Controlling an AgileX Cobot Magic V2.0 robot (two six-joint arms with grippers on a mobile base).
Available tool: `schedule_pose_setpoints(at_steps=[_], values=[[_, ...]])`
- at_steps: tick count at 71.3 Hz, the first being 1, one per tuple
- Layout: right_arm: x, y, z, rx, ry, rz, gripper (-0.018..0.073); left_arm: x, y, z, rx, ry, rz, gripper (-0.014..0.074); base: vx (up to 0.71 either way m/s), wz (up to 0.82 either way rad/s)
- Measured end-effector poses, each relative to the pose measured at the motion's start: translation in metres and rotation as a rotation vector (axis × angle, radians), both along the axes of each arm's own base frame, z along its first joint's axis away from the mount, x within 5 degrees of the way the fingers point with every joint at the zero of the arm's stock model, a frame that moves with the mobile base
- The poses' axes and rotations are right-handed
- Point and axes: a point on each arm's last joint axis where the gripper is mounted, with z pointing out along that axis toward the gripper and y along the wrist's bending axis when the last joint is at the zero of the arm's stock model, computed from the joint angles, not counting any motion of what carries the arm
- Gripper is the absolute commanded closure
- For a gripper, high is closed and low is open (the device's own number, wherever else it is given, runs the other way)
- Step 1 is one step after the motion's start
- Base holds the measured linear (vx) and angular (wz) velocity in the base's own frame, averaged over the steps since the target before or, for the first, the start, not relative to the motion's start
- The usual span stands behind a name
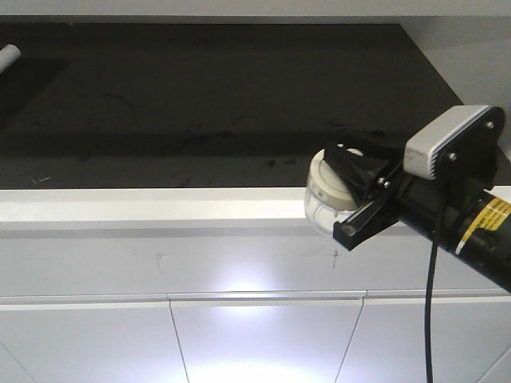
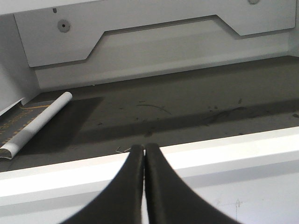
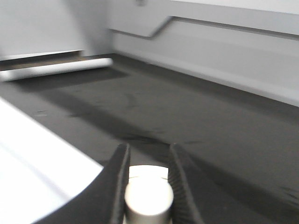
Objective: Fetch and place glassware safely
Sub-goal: 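Lift the jar with the right gripper and pull it out of the hood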
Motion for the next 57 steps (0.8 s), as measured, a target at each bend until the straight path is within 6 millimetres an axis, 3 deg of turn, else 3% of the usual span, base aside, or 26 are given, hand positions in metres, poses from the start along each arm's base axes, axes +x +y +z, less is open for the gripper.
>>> schedule_pose_setpoints(at_steps=[28, 39, 57], values=[[-0.052, 0.067, -0.003, -0.018, 0.025, 0.335, 0.0561, 0.000, 0.000, 0.000, 0.000, 0.000, 0.000, 0.0603, 0.00, 0.00], [-0.065, 0.078, -0.003, -0.017, 0.026, 0.402, 0.0561, 0.000, 0.000, 0.000, 0.000, 0.000, 0.000, 0.0603, 0.00, 0.00], [-0.066, 0.079, -0.003, -0.016, 0.027, 0.408, 0.0559, 0.000, 0.000, 0.000, 0.000, 0.000, 0.000, 0.0603, 0.00, 0.00]])
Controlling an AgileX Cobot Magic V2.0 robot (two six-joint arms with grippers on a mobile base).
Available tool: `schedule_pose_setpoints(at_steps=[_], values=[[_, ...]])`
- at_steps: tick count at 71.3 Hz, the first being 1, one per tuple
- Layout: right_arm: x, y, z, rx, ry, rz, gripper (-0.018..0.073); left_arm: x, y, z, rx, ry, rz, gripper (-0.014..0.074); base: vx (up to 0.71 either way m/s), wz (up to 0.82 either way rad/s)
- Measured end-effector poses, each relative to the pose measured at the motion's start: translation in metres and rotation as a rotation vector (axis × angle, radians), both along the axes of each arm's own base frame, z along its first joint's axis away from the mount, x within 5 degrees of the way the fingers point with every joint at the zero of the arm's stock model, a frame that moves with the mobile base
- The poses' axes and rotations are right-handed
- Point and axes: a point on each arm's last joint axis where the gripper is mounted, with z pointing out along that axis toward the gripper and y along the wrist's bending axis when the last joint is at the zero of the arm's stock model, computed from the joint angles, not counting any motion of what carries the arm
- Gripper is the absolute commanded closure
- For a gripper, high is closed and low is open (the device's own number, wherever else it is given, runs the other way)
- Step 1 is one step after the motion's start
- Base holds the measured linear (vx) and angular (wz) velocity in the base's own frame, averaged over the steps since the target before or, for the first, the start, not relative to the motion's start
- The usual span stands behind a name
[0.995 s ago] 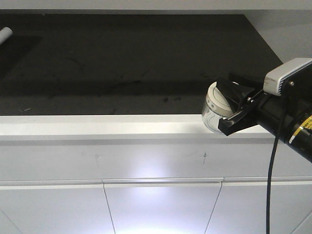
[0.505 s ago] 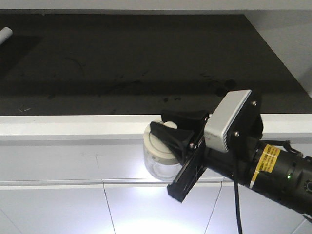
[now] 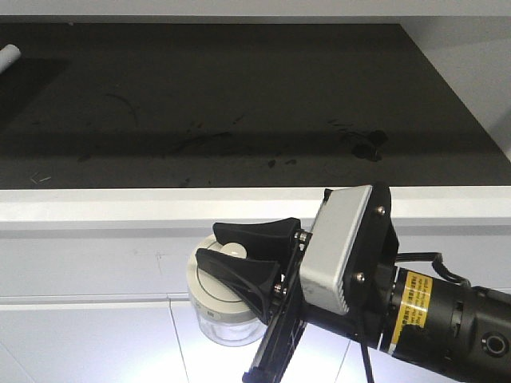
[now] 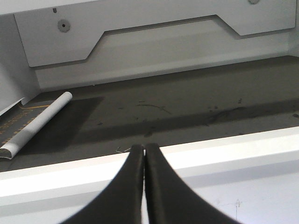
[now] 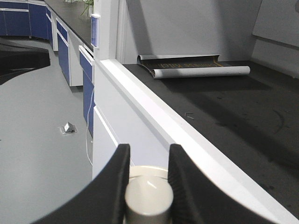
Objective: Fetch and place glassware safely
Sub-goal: 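Lift the jar with the right gripper and pull it out of the hood, then hold the jar in the right gripper while the base turns away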
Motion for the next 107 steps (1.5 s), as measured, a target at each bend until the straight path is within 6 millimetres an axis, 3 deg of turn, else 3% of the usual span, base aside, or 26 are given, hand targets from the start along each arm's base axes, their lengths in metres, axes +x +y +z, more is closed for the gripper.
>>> schedule_pose_setpoints(at_steps=[75, 107], values=[[0.0011, -0.0008, -0.0019, -0.018, 0.010, -0.015, 0.0559, 0.0000, 0.0000, 0.0000, 0.000, 0.000, 0.000, 0.0603, 0.00, 0.01], [0.0010, -0.0013, -0.0022, -0.021, 0.012, -0.018, 0.0559, 0.0000, 0.0000, 0.0000, 0.000, 0.000, 0.000, 0.0603, 0.01, 0.41]])
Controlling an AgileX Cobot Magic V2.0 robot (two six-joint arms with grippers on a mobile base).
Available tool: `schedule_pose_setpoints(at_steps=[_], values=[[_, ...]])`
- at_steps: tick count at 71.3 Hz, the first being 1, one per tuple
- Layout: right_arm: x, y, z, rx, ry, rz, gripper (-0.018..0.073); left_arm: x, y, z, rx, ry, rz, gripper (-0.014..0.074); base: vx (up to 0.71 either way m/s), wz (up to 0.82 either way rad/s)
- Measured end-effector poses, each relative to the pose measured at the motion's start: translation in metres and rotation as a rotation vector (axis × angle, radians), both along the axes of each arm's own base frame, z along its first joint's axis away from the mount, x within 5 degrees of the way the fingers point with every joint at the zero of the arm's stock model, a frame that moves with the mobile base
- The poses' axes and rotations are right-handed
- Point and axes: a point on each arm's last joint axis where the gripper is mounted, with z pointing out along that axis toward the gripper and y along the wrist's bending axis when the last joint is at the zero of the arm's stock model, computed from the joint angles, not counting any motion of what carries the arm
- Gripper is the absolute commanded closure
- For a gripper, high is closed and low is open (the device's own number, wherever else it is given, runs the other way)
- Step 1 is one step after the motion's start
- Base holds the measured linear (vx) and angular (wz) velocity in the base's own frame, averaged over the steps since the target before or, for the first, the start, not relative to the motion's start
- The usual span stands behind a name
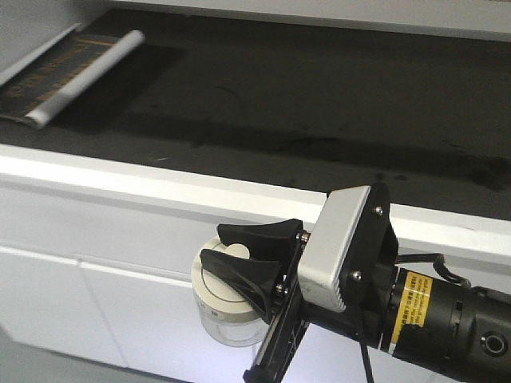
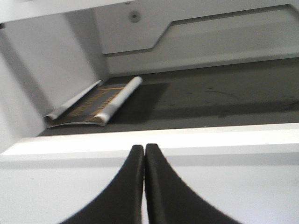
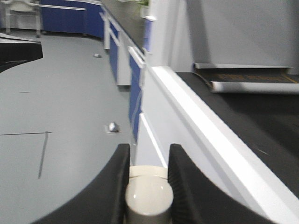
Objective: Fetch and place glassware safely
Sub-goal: 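Hold the jar in the right gripper while the base turns away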
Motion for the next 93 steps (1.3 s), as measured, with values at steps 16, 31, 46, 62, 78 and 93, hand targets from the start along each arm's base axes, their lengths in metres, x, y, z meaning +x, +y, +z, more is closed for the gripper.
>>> schedule_pose_setpoints(at_steps=[16, 31, 46, 62, 78, 93], values=[[0.0000, 0.0000, 0.0000, 0.000, 0.000, 0.000, 0.0559, 0.0000, 0.0000, 0.0000, 0.000, 0.000, 0.000, 0.0603, 0.03, 0.60], [0.0000, 0.0000, 0.0000, 0.000, 0.000, 0.000, 0.0559, 0.0000, 0.0000, 0.0000, 0.000, 0.000, 0.000, 0.0603, 0.02, 0.54], [0.0000, 0.0000, 0.0000, 0.000, 0.000, 0.000, 0.0559, 0.0000, 0.0000, 0.0000, 0.000, 0.000, 0.000, 0.0603, 0.02, 0.59], [0.0000, 0.0000, 0.0000, 0.000, 0.000, 0.000, 0.0559, 0.0000, 0.0000, 0.0000, 0.000, 0.000, 0.000, 0.0603, -0.01, 0.70], [0.0000, 0.0000, 0.0000, 0.000, 0.000, 0.000, 0.0559, 0.0000, 0.0000, 0.0000, 0.000, 0.000, 0.000, 0.0603, -0.06, 0.76], [0.0000, 0.0000, 0.0000, 0.000, 0.000, 0.000, 0.0559, 0.0000, 0.0000, 0.0000, 0.000, 0.000, 0.000, 0.0603, -0.07, 0.72]])
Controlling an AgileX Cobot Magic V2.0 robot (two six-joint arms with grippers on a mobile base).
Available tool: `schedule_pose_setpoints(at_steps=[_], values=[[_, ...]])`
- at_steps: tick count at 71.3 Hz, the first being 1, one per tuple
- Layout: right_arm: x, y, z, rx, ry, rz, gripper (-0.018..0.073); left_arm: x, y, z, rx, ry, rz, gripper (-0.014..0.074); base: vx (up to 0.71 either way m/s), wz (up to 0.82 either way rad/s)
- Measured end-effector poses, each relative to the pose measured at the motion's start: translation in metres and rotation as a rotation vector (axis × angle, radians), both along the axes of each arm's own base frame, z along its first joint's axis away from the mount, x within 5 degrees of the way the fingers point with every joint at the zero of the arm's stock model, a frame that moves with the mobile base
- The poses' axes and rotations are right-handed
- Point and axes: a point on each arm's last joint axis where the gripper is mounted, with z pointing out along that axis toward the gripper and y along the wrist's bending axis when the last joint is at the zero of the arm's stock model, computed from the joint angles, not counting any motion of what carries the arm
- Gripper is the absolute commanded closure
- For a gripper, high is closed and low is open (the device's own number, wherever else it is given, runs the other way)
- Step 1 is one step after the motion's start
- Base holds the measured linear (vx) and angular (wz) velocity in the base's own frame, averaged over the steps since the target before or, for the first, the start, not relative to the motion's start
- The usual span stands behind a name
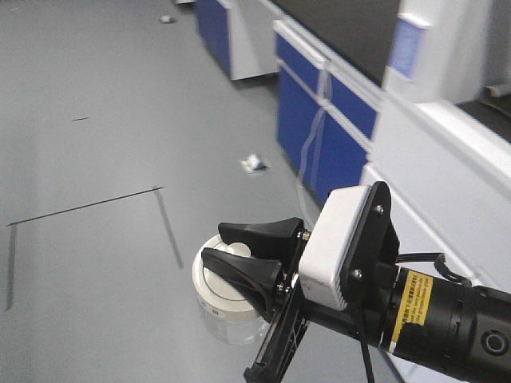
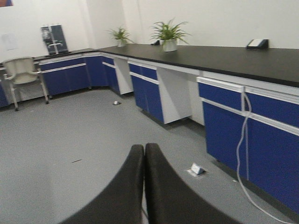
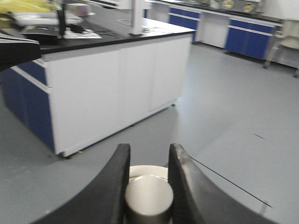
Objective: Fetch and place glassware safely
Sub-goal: 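Hold the jar in the right gripper while the base turns away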
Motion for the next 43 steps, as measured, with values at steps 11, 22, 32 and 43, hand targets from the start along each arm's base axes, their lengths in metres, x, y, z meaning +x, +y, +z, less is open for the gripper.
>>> schedule_pose_setpoints(at_steps=[11, 22, 32, 43], values=[[0.0000, 0.0000, 0.0000, 0.000, 0.000, 0.000, 0.0559, 0.0000, 0.0000, 0.0000, 0.000, 0.000, 0.000, 0.0603, -0.06, 0.74], [0.0000, 0.0000, 0.0000, 0.000, 0.000, 0.000, 0.0559, 0.0000, 0.0000, 0.0000, 0.000, 0.000, 0.000, 0.0603, -0.03, 0.67], [0.0000, 0.0000, 0.0001, 0.001, 0.000, 0.001, 0.0559, 0.0000, 0.0000, 0.0000, 0.000, 0.000, 0.000, 0.0603, 0.01, 0.43], [0.0000, 0.0000, 0.0000, -0.001, -0.001, 0.000, 0.0559, 0.0000, 0.0000, 0.0000, 0.000, 0.000, 0.000, 0.0603, 0.05, 0.22]])
